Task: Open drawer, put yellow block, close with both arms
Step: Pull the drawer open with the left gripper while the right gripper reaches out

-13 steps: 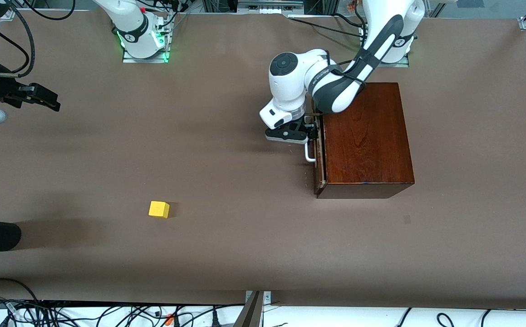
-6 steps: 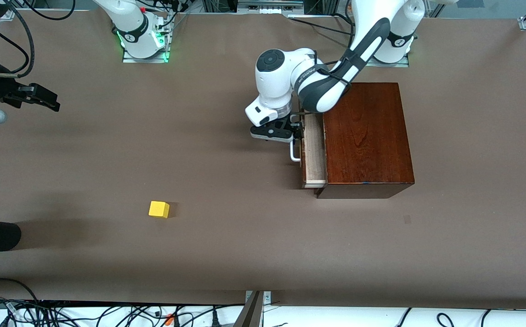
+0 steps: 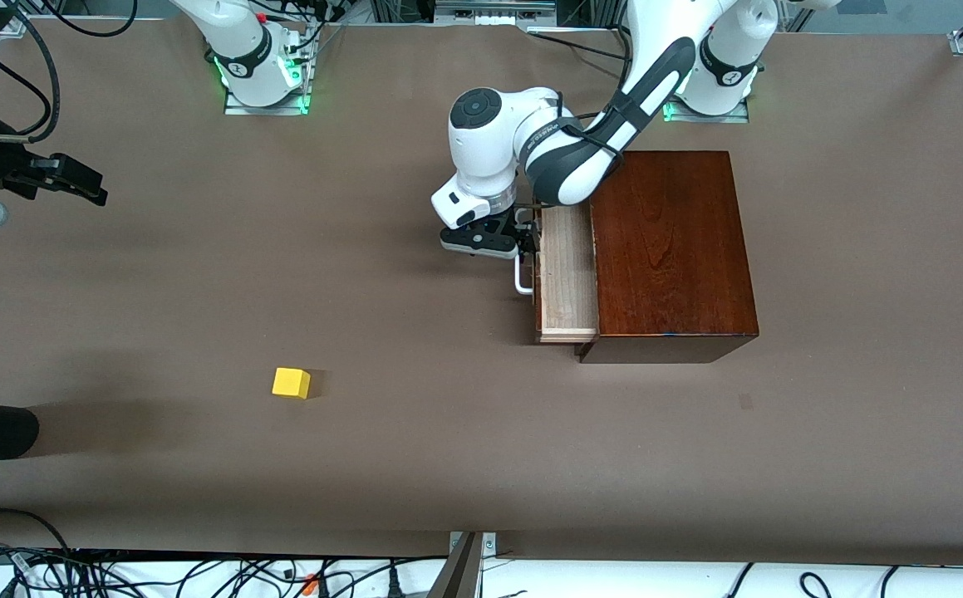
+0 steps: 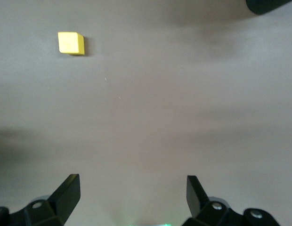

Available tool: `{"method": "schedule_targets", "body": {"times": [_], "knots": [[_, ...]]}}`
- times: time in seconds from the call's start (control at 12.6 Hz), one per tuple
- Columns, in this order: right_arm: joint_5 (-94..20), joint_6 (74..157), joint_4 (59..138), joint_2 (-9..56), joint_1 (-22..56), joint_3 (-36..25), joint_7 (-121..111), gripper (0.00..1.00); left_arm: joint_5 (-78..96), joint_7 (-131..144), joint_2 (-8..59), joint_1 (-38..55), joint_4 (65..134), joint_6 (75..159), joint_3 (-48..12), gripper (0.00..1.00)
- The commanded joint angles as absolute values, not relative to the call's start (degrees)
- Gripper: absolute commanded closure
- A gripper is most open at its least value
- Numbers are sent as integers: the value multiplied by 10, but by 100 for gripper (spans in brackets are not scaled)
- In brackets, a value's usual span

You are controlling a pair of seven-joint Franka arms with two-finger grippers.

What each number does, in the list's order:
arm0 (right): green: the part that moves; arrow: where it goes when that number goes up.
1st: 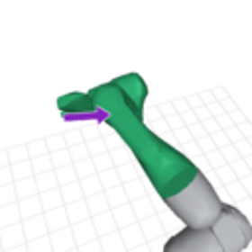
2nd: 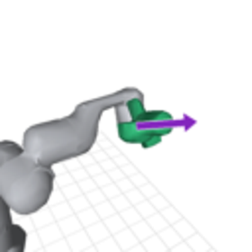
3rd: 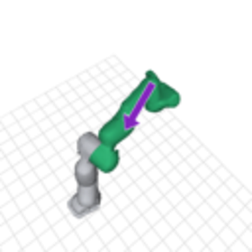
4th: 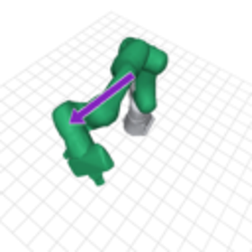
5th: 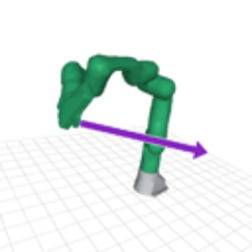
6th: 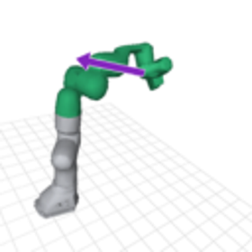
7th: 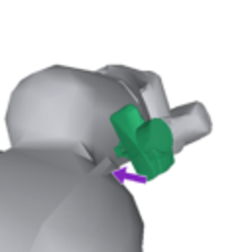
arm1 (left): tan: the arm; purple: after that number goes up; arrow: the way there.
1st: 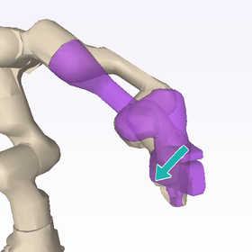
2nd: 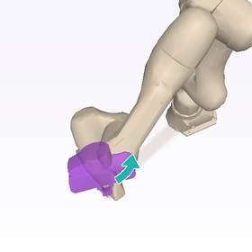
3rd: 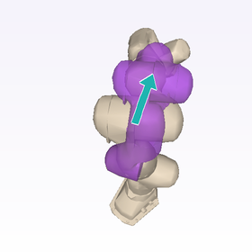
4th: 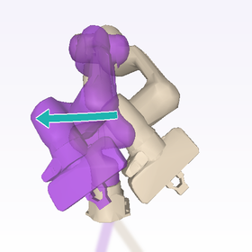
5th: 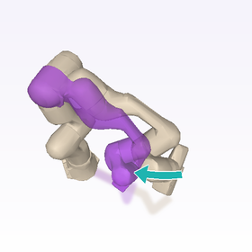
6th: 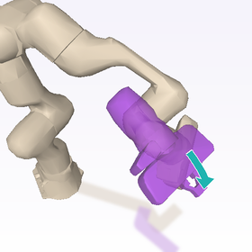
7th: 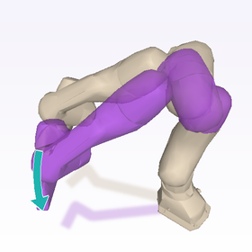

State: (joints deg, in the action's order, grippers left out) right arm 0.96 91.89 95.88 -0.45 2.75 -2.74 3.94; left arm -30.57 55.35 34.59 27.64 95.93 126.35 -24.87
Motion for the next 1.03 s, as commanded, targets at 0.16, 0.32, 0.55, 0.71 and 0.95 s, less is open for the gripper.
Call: {"method": "schedule_targets", "body": {"times": [0.16,0.32,0.55,0.71,0.95], "knots": [[2,970,929,47,79,-27,57,0,-311,574,401,297,910,1313,-257,0],[2,979,906,78,104,-27,57,0,-311,574,397,297,909,1292,-258,0],[3,949,797,168,129,-27,94,0,-311,572,389,318,878,1194,-259,0],[-4,937,751,211,134,-26,104,0,-311,567,389,337,831,1105,-260,0],[-11,968,746,248,134,-27,109,0,-310,564,375,341,813,1046,-261,0]]}}
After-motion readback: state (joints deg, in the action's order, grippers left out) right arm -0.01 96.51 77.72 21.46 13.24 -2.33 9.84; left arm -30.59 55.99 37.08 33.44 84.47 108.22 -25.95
